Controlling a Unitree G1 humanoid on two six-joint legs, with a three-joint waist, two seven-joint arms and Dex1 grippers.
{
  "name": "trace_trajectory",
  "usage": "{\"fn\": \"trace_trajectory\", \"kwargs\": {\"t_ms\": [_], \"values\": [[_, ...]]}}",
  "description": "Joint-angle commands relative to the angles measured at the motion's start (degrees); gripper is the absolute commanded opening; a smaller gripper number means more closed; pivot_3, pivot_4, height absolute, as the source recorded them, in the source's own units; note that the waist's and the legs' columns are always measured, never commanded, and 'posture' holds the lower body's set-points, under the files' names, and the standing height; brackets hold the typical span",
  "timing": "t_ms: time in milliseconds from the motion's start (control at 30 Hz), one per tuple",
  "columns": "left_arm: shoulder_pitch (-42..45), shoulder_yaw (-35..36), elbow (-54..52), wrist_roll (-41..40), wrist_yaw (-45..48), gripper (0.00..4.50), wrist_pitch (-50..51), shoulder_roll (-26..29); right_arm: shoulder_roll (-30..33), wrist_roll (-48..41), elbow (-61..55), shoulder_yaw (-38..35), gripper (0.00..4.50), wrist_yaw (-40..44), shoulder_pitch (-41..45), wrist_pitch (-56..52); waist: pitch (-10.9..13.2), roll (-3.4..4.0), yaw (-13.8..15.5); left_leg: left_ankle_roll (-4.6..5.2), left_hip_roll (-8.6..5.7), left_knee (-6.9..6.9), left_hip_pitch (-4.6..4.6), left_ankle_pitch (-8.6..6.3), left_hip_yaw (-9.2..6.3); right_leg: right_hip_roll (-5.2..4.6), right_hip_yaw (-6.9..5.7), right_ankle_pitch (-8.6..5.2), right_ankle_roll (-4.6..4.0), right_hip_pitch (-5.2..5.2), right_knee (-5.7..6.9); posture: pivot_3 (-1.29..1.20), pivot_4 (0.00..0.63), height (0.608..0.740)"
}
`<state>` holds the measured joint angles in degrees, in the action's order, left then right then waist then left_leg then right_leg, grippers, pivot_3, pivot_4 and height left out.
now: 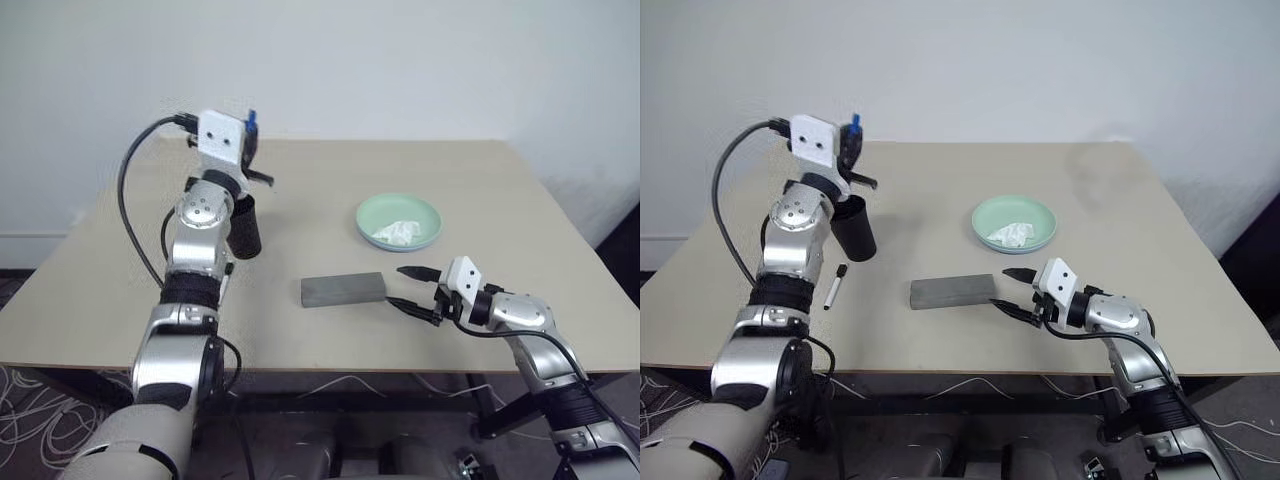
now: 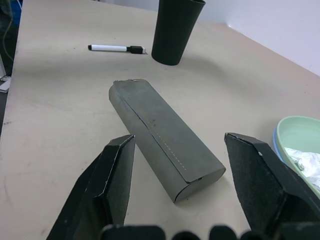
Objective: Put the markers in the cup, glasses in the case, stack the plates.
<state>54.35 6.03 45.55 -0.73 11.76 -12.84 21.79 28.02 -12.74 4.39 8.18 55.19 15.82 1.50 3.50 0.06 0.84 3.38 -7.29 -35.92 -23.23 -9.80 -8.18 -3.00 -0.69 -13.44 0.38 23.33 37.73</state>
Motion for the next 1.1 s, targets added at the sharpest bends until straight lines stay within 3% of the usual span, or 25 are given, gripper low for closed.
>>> {"fn": "trace_trajectory", "kwargs": {"t_ms": [33, 200, 467, 633, 800, 967, 1100], "values": [[5.2, 0.6, 9.1, 2.0, -3.4, 0.11, -8.7, 1.6, 0.4, 0.0, -0.8, -1.0, 3.1, -0.1, 1.7, 0.6, 0.0, -0.01, 0.0, 0.0, -0.01, -0.02, -0.01, 0.0, 0.0, 0.0, -0.01, 0.0, 0.0, 0.0, 0.0, 0.0, 0.0, 0.736], [8.0, -0.1, 18.2, 3.8, -6.1, 0.11, -12.1, 2.5, 0.6, -0.1, -2.0, -1.5, 3.1, -0.8, 0.5, 0.3, 0.0, -0.04, 0.0, 0.04, -0.05, -0.12, -0.09, 0.02, -0.01, 0.01, -0.03, 0.07, 0.12, 0.01, 0.0, 0.0, 0.0, 0.736], [8.2, -0.3, 23.5, 4.5, -5.8, 0.11, -15.1, 1.6, 0.9, -0.2, -2.9, -1.8, 3.1, -1.3, -0.7, 0.0, 0.0, -0.07, 0.0, 0.08, -0.07, -0.16, -0.12, 0.04, 0.01, 0.01, -0.02, 0.12, 0.2, 0.01, 0.02, 0.0, 0.0, 0.736], [8.5, -0.7, 24.4, 5.1, -6.9, 1.77, -15.4, 1.0, 0.9, -0.3, -3.2, -1.7, 3.1, -1.5, -0.6, -0.2, 0.0, -0.08, 0.0, 0.08, -0.07, -0.17, -0.12, 0.04, 0.0, 0.01, -0.03, 0.13, 0.2, 0.01, 0.02, 0.0, 0.0, 0.736], [8.3, -0.5, 23.5, 4.5, -5.7, 1.77, -15.4, 0.9, 1.1, -0.3, -3.2, -1.7, 3.1, -1.5, -0.6, -0.3, 0.0, -0.08, 0.0, 0.08, -0.07, -0.17, -0.12, 0.04, 0.01, 0.03, -0.02, 0.13, 0.2, 0.02, 0.02, 0.0, 0.0, 0.736], [6.7, 2.6, 19.0, -2.6, 7.1, 1.77, -11.0, -0.1, 0.9, -0.2, -3.0, -1.4, 3.1, -1.5, -0.2, -0.4, 0.0, -0.08, 0.0, 0.09, -0.07, -0.2, -0.13, 0.05, 0.01, 0.03, -0.03, 0.13, 0.2, 0.01, 0.03, 0.0, 0.0, 0.736], [0.9, 4.1, 5.0, -12.5, 23.9, 1.77, -0.6, -0.4, 0.7, -0.1, -2.6, -1.1, 3.1, -1.3, 0.0, -0.3, 0.0, -0.07, -0.2, 0.1, -0.07, -0.21, -0.14, 0.05, 0.05, 0.02, -0.02, 0.13, 0.2, 0.02, 0.02, 0.0, 0.0, 0.736]]}}
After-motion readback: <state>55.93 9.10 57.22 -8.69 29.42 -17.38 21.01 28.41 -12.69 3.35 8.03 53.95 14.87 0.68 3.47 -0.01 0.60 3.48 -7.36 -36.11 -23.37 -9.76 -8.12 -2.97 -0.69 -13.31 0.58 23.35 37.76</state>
